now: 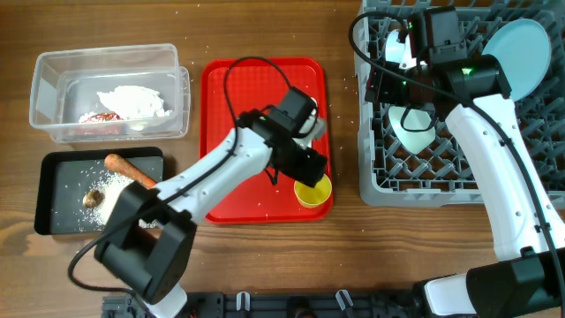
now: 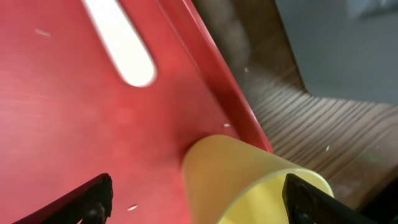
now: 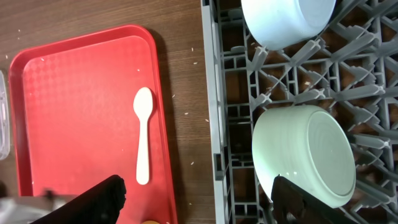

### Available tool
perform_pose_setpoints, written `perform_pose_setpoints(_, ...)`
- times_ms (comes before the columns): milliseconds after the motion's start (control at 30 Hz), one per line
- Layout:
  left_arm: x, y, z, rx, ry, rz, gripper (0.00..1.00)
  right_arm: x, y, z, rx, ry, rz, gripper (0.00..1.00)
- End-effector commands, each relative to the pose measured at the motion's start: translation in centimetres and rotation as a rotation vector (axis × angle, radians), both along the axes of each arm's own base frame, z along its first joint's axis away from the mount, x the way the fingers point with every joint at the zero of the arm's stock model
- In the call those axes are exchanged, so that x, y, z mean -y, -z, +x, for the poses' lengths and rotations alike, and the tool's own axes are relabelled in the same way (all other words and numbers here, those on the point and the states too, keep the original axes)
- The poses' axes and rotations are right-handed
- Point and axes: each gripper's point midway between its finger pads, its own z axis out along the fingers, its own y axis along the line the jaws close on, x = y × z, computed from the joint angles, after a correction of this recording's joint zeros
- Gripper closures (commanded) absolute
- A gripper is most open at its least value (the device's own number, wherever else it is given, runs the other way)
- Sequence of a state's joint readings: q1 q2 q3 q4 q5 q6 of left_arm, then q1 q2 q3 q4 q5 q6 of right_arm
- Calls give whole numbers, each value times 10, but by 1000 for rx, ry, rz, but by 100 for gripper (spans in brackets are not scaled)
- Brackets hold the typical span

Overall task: Sort waste into correct bins and load items into the dishwasher rack
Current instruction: 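Reach the left gripper back to the yellow cup on the red tray, then grasp the yellow cup with the left gripper and lift it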

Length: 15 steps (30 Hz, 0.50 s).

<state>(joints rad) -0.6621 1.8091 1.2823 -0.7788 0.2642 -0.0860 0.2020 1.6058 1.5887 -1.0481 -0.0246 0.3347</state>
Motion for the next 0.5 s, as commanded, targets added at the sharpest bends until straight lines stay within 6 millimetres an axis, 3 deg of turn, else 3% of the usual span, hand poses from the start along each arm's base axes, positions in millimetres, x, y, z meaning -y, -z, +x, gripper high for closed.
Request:
perform_pose_setpoints(0, 8, 11, -12, -28, 58, 16, 16, 2, -8, -1, 23, -12, -15, 22)
perform_pose_setpoints(100, 6, 12, -12, -29, 54, 21, 33, 2, -8, -1, 23, -12, -14, 22)
perform_pose_setpoints(133, 5, 12, -11, -23, 52, 29, 45, 2, -8, -1, 23, -12, -14, 22)
perform_pose_setpoints(167, 2, 14, -8, -13, 38, 46, 64, 2, -8, -1, 22, -12, -14, 22)
perform_pose_setpoints(267, -13, 17, 6, 38, -69, 135, 96, 2, -7, -1, 19, -12, -15, 22)
perform_pose_setpoints(467, -23, 8, 15, 5, -208, 122, 96, 1, -7, -2, 15, -15, -10, 22)
